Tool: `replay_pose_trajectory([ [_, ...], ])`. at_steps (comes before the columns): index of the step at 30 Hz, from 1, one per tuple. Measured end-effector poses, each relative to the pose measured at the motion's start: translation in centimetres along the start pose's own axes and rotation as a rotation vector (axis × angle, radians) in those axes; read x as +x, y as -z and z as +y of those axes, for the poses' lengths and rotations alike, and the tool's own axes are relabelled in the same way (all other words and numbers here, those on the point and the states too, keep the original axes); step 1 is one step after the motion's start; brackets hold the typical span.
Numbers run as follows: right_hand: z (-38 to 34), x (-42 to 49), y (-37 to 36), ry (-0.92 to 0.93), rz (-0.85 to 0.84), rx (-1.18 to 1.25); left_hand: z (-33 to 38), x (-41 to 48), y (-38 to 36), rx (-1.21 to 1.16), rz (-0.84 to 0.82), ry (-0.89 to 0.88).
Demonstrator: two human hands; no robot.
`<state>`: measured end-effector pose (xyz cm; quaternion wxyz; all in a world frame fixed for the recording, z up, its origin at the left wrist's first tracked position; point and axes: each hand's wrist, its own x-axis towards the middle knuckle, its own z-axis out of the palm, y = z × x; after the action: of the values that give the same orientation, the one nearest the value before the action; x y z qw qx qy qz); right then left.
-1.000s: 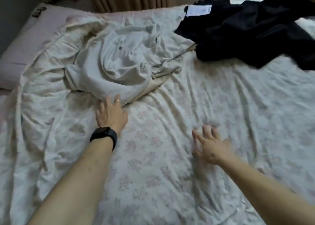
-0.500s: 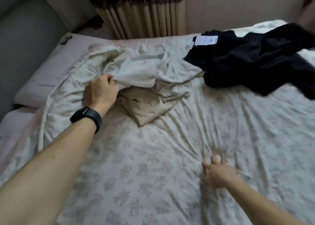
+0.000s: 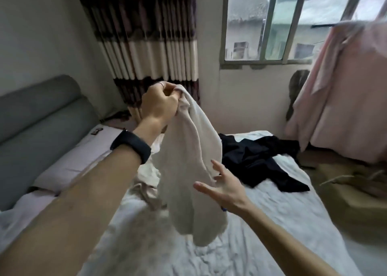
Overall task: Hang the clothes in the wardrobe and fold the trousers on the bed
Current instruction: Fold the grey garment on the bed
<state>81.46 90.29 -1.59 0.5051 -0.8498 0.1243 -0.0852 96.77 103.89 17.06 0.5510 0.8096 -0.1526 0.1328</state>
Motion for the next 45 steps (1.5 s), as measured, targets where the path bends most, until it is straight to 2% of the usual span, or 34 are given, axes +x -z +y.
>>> replay_pose_trajectory([
  [3,-3.1,-3.6,6.5,0.050,0.174,-0.199,5.2,-4.2,0.7,-0.098,0.058,0.053],
  [6,-3.9,-9.8,14.3,0.032,0.233,-0.326,8.1,-9.9,1.0,-0.018,0.074,0.060],
  [8,-3.0,-13.5,18.1,0.029,0.250,-0.458,7.6,-14.1,0.8,-0.009,0.073,0.151],
  [11,-0.1,-18.1,20.9,0.086,0.254,-0.681,4.8,-20.9,0.0,-0.149,0.137,0.419],
  [14,4.8,-22.2,21.9,0.099,0.101,-0.836,2.5,-28.2,-1.8,-0.299,0.203,0.654],
  [17,11.6,-27.1,21.2,-0.009,-0.162,-1.000,1.2,-34.5,-3.7,-0.333,0.163,0.758],
  [19,16.2,-30.8,20.6,-0.109,-0.216,-1.036,0.4,-38.4,-4.7,-0.331,0.139,0.805],
  [22,19.4,-34.4,19.3,-0.267,-0.221,-0.859,-1.8,-43.7,-5.0,-0.251,0.044,0.810],
  [23,19.2,-34.4,19.1,-0.314,-0.239,-0.773,-2.3,-44.8,-5.1,-0.249,-0.046,0.788],
  [24,18.9,-34.8,18.6,-0.358,-0.271,-0.677,-3.0,-46.5,-4.8,-0.195,-0.190,0.758],
  [27,16.3,-33.9,18.2,-0.447,-0.295,-0.336,-4.4,-50.8,-4.8,0.163,-0.645,0.591],
  [29,13.7,-32.8,18.5,-0.524,-0.254,-0.031,-4.3,-53.9,-5.5,0.281,-0.743,0.438],
  [32,10.0,-30.8,18.9,-0.629,-0.122,0.381,-3.5,-58.0,-6.9,0.268,-0.865,0.295],
  [34,7.9,-29.9,19.7,-0.702,-0.061,0.607,-2.7,-60.6,-7.9,0.144,-0.786,0.370],
  [37,6.2,-29.1,21.1,-0.761,-0.018,0.773,-1.4,-62.2,-9.8,-0.093,-0.470,0.467],
  [40,5.0,-28.6,21.9,-0.749,0.020,0.861,-0.2,-59.0,-10.3,-0.222,-0.218,0.510],
  [42,4.6,-28.5,22.2,-0.718,0.057,0.839,0.3,-55.5,-8.8,-0.220,-0.181,0.542],
  [45,4.1,-28.7,22.8,-0.689,0.060,0.789,1.6,-49.8,-4.7,-0.220,-0.162,0.482],
])
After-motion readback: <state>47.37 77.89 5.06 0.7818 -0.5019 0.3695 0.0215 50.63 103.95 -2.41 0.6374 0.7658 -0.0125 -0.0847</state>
